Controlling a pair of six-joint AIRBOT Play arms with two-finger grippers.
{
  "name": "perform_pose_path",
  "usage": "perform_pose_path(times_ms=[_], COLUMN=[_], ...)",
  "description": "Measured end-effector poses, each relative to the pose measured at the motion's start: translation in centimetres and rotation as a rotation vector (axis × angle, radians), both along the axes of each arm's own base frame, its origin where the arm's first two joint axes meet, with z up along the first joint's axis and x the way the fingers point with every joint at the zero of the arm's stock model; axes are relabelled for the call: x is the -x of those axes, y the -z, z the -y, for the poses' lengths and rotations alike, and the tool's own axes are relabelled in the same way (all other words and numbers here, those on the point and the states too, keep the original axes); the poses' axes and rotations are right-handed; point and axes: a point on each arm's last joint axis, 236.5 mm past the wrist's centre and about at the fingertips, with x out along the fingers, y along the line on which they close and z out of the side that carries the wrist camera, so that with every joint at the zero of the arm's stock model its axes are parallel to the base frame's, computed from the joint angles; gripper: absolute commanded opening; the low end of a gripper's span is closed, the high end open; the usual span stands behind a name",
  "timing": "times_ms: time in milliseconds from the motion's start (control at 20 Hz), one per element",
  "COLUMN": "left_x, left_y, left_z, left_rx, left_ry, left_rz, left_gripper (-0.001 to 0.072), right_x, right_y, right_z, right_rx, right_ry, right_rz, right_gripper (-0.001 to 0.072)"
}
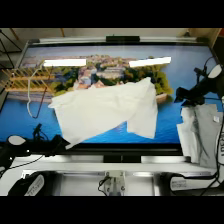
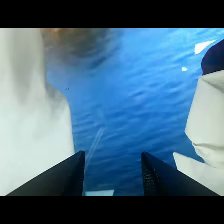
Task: Fold the shirts.
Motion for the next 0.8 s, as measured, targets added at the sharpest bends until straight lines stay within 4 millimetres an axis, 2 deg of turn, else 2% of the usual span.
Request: perform_pose_path(times_ms=[50, 150, 200, 250, 500, 600, 800], left_x=[-0.3, -0.7, -0.7, -0.8, -2.0, -2.9, -3.8], left_y=[0.1, 0.5, 0.6, 0.8, 0.1, -0.8, -1.9], left_z=[0.2, 0.3, 0.4, 0.4, 0.4, 0.3, 0.3], left_rx=[0.0, -0.012, -0.017, -0.024, -0.028, -0.031, -0.03], left_ry=[-0.012, -0.024, -0.024, -0.023, -0.027, -0.024, -0.017], left_rz=[0.007, 0.02, 0.021, 0.023, 0.057, 0.085, 0.116], left_gripper=[0.0429, 0.0219, 0.0117, 0.0049, 0.0033, 0.0032, 0.0033], right_x=[0.0, 0.3, 0.5, 0.9, 2.4, 1.8, 0.2], right_y=[0.1, 0.5, 1.0, 1.7, 5.8, 7.0, 8.7], right_z=[-0.1, -0.5, -0.9, -1.4, -5.5, -6.5, -7.1], right_rx=[-0.002, -0.019, -0.035, -0.049, -0.104, -0.098, -0.087], right_ry=[-0.003, -0.013, -0.022, -0.037, -0.164, -0.194, -0.217], right_rz=[0.0, -0.007, -0.015, -0.025, -0.042, -0.005, 0.061], right_gripper=[0.0472, 0.0488, 0.0602, 0.0621, 0.0617, 0.0609, 0.0609])
